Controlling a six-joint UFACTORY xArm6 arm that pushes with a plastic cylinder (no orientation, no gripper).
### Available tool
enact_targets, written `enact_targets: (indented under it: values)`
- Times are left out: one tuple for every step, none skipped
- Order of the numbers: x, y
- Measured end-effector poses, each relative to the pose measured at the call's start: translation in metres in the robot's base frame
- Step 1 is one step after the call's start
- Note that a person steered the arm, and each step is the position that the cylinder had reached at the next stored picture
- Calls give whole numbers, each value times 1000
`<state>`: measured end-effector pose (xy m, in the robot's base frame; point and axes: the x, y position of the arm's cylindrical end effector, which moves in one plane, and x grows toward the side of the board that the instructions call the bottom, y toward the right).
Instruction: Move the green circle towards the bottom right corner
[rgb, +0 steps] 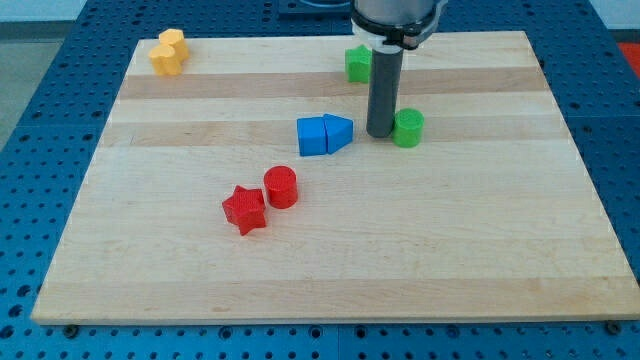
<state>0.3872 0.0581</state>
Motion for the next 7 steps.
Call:
enact_targets:
  values:
    - [-6, 5]
    - [-6, 21]
    - [-6, 39]
    - [-13, 43]
    - [-14, 62]
    - [8, 81]
    - [32, 89]
